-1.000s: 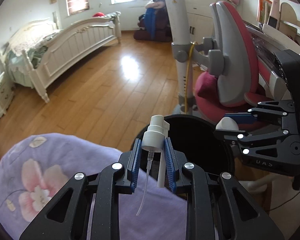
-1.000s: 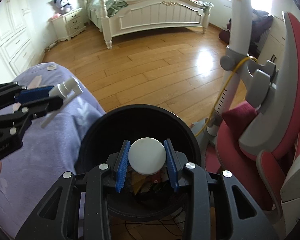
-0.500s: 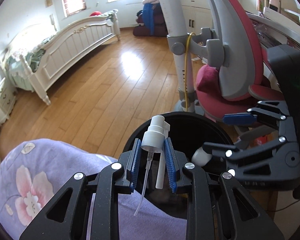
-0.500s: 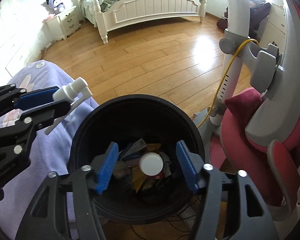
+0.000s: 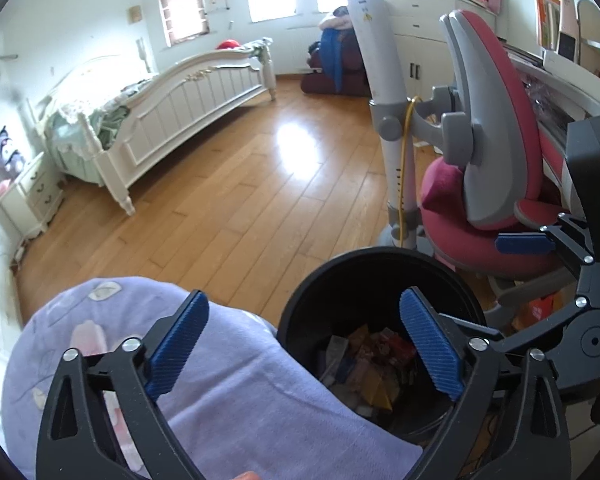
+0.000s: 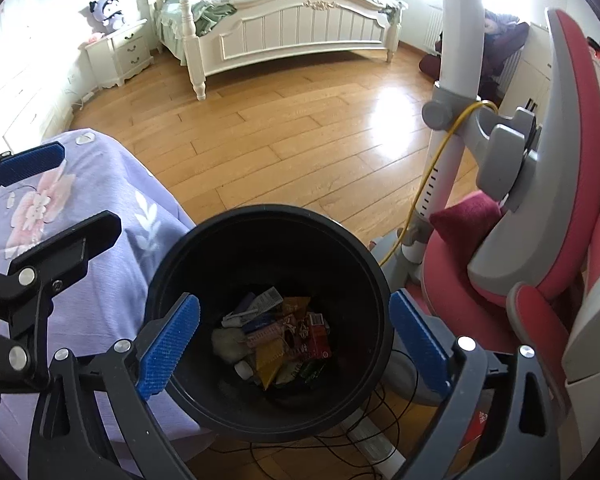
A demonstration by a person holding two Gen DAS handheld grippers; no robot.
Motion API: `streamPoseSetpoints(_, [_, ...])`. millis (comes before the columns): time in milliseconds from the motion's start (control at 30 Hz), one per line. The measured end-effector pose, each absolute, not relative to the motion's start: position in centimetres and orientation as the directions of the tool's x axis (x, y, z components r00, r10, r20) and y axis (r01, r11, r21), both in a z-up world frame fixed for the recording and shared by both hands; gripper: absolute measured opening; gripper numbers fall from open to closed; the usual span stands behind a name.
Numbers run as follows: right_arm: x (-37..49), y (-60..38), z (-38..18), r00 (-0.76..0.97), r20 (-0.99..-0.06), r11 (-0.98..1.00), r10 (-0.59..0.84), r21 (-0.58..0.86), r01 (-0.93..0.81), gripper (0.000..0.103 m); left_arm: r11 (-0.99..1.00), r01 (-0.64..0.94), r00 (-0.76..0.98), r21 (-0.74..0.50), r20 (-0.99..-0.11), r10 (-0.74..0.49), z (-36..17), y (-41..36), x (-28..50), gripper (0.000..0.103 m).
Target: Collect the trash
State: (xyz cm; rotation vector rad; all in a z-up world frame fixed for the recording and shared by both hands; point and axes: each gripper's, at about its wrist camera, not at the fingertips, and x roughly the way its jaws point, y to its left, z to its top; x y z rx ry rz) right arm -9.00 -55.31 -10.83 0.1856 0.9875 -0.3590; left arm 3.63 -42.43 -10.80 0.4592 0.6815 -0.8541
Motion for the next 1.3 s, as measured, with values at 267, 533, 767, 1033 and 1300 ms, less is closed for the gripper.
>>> streamPoseSetpoints(267, [-9.8, -53.7, -8.2, 0.543, -0.808, 0.924, -0.229, -0.006, 0.381, 0.096, 0.631, 0.766, 0.536, 0.124, -0.666, -0.519, -7.8, -39.3, 2.9, 0.098])
streamPoseSetpoints(533, [-8.0, -49.2, -3.9, 0.674, -0.723, 0.942, -0.152, 0.100, 0.320, 0.097, 0.808, 0.580, 0.723, 0.105, -0.522, -0.452, -0.1, -27.9, 3.5, 0.098])
streamPoseSetpoints(767, [-3.7, -39.5, -0.7, 0.757, -0.652, 0.983, 0.034, 0.160, 0.093, 0.097, 0.944, 0.329, 0.861, 0.008, -0.414, -0.296, 6.2, -14.6, 3.9, 0.098])
streamPoseSetpoints(1033, [-1.9, -29.3, 1.4, 0.770, -0.619, 0.985, 0.156, 0.151, -0.078, 0.097, 0.991, 0.133, 0.927, -0.003, -0.353, -0.125, 9.7, -3.9, 3.5, 0.098])
streamPoseSetpoints(1300, [-2.1, -23.8, 2.7, 0.765, -0.622, 0.986, 0.166, 0.120, -0.116, 0.097, 0.997, 0.079, 0.945, -0.012, -0.318, -0.079, 10.2, 1.8, 3.1, 0.098])
